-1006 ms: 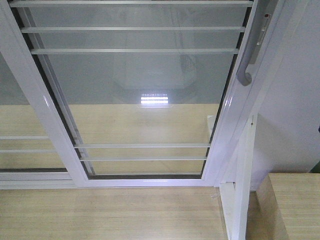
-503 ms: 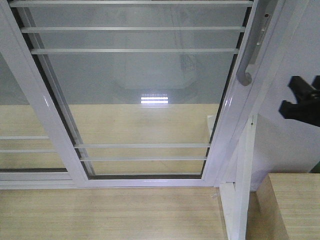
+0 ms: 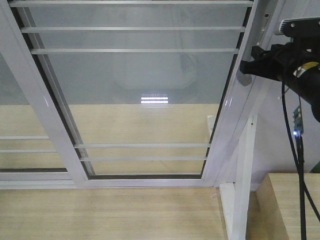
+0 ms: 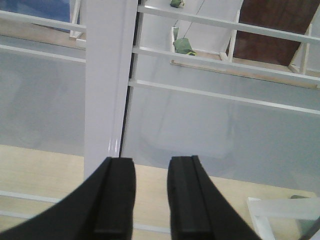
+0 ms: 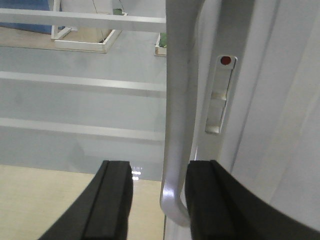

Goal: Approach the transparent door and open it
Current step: 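Raise the right gripper to the silver door handle and grasp it, then pull the handle with the right gripper, sliding the panel toward the left arm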

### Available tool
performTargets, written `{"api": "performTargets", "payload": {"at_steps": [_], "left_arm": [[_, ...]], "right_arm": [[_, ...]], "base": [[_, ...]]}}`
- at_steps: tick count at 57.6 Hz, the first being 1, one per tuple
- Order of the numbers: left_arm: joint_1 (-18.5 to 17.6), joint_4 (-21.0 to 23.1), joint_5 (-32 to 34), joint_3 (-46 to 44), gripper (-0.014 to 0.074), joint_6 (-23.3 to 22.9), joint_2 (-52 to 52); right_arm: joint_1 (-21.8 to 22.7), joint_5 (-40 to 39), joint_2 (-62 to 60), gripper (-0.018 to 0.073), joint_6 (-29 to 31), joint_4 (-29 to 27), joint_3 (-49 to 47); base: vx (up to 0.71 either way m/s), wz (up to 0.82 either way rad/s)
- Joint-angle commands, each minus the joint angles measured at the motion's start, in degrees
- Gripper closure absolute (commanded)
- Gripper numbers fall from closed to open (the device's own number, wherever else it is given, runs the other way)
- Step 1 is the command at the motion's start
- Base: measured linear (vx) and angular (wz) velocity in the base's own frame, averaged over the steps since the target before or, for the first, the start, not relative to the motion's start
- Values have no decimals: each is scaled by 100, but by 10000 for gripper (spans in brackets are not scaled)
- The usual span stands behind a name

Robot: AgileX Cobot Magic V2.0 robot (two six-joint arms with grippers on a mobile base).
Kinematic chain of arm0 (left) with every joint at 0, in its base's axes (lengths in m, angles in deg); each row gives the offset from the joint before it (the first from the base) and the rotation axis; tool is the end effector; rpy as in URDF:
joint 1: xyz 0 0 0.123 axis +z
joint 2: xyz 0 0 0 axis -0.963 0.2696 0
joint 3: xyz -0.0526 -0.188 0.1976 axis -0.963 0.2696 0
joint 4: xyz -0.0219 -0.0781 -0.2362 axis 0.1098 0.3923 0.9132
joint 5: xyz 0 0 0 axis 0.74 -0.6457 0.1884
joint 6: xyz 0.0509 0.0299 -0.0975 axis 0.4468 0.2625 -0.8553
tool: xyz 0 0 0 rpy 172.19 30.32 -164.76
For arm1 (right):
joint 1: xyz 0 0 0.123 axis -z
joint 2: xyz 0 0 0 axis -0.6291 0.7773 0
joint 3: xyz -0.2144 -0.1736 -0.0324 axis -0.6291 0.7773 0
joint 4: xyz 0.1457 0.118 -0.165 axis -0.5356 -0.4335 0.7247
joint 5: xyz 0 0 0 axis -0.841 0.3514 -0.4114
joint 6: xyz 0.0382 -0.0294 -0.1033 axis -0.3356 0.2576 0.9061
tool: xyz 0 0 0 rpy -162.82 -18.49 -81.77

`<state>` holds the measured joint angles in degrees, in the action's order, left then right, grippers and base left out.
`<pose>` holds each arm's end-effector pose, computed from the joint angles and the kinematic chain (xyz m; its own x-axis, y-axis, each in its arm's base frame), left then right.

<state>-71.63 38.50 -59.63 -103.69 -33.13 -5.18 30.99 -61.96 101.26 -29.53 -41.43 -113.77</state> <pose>0.1482 0.0038 0.2749 -0.2286 -0.1773 -0.9572 -0.0589 0.9840 -0.1682 0.3476 0.0458 0.2487 -0.2641 -0.0548 -0.9629 -0.1185 0.9927 -0.0239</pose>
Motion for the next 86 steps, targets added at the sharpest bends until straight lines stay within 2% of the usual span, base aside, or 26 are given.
{"api": "performTargets", "payload": {"at_steps": [1,6,13,28,36,50,77,86], "left_arm": [[5,64,518,-197,270,-20,55],[5,64,518,-197,270,-20,55],[5,64,518,-197,270,-20,55],[5,64,518,-197,270,-20,55],[5,64,524,-197,270,-20,55],[5,64,544,-197,270,-20,55],[5,64,559,-197,270,-20,55],[5,64,564,-197,270,-20,55]], "right_arm": [[-9,-503,170,222,88,-14,-618],[-9,-509,449,222,115,-14,-981],[-9,-509,743,222,458,-157,-1317],[-9,-553,1174,222,1399,-1065,-1871],[-9,-545,1387,222,1730,-1220,-2118],[-15,-406,1716,222,1670,-1229,-2530],[-27,103,1701,222,1502,-1229,-2530],[-215,83,1701,222,1467,-1167,-2530]], "base": [[0,0],[0,0],[0,0],[0,0],[0,0],[0,0],[0,0],[0,0]]}}
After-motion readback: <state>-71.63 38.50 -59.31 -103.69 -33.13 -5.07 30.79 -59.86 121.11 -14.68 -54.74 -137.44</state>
